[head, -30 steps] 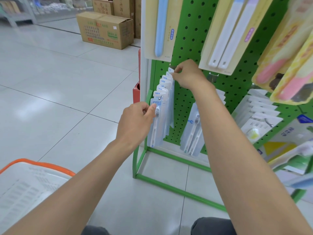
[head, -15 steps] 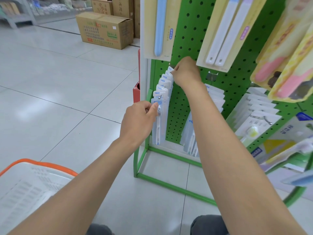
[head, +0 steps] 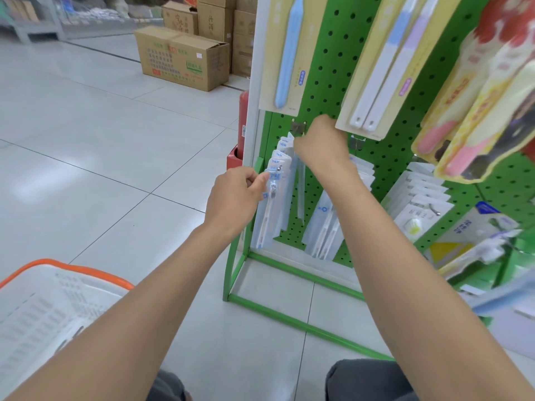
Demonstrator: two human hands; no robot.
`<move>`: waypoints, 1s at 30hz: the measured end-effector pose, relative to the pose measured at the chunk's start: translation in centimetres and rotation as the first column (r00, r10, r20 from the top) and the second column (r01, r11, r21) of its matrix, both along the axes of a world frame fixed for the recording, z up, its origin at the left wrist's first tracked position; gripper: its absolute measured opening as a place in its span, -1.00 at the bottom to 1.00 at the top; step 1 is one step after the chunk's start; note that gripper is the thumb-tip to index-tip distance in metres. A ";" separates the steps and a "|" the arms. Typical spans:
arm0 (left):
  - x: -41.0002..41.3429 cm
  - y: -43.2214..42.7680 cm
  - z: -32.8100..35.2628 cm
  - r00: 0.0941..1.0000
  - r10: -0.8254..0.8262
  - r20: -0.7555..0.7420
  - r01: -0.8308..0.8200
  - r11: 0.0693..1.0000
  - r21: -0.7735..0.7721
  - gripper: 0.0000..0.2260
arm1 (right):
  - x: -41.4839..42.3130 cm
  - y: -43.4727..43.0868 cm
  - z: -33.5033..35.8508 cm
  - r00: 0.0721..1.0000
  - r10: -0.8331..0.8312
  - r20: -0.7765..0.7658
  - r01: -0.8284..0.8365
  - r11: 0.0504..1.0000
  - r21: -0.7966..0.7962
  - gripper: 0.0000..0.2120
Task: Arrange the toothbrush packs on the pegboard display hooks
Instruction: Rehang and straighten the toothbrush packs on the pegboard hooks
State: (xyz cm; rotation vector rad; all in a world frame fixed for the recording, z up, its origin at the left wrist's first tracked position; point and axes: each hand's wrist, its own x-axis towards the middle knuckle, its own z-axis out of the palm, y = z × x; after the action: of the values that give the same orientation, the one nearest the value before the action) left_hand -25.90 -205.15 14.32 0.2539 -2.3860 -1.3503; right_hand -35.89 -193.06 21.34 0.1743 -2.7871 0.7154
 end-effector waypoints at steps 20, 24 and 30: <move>3.0 4.9 1.2 0.978 -0.186 0.089 0.179 0.980 0.084 -0.69 | 9.7 6.8 -2.4 0.962 0.264 -0.065 -0.271 0.907 -0.322 -0.86; 3.1 5.2 1.4 0.975 -0.201 0.096 0.199 0.980 0.024 -0.75 | 9.9 7.3 -2.5 0.950 0.310 -0.036 -0.299 0.869 -0.395 -0.85; 3.6 5.6 1.9 0.961 -0.267 0.077 0.266 0.964 0.031 -0.84 | 9.8 7.8 -2.6 0.966 0.256 -0.039 -0.248 0.869 -0.428 -0.72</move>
State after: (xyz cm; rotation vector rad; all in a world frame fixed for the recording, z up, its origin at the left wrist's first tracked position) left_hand -22.32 -199.57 16.22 -0.0108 -2.5458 -1.5082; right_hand -26.12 -185.21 18.77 0.4507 -2.5649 1.3805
